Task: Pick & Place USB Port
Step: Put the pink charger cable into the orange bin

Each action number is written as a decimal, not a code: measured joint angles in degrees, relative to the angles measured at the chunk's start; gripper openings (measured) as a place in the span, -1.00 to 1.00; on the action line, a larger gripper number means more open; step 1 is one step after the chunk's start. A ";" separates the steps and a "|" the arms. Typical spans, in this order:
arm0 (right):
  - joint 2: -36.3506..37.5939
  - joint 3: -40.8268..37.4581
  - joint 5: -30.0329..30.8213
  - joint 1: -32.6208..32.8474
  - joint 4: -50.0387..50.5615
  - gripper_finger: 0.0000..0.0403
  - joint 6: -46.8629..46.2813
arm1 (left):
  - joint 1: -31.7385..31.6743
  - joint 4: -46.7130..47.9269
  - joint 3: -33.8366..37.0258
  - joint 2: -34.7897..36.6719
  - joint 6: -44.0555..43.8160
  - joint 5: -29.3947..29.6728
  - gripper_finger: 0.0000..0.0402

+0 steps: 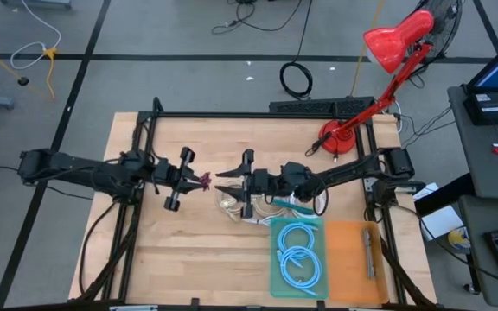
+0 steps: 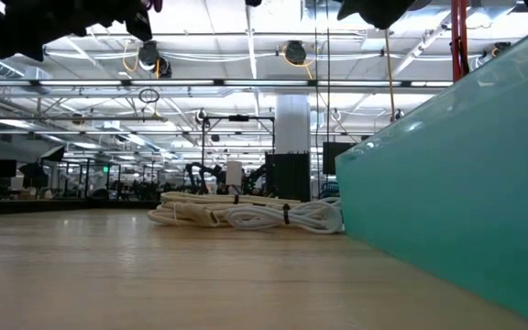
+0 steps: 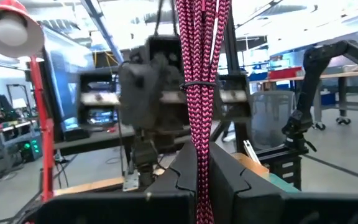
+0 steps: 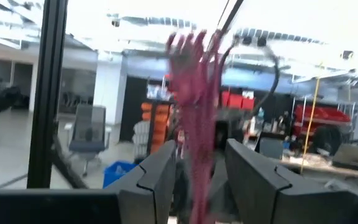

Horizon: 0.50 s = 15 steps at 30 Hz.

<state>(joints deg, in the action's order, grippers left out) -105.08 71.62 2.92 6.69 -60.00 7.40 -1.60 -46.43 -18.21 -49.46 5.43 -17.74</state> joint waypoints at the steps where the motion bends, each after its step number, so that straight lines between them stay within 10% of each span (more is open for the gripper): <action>1: -0.06 0.04 -0.02 -0.04 -0.05 -0.36 -0.36 | 0.20 -0.77 -0.30 -0.99 -0.02 -0.44 -0.95; 15: -0.35 -0.07 -0.17 0.14 0.55 -0.36 -0.62 | 1.77 -1.87 -4.10 -8.93 0.85 -1.15 -0.95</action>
<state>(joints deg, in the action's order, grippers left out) -105.43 71.55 2.74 6.83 -59.44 6.79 0.17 -48.29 -22.31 -58.39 6.28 -18.89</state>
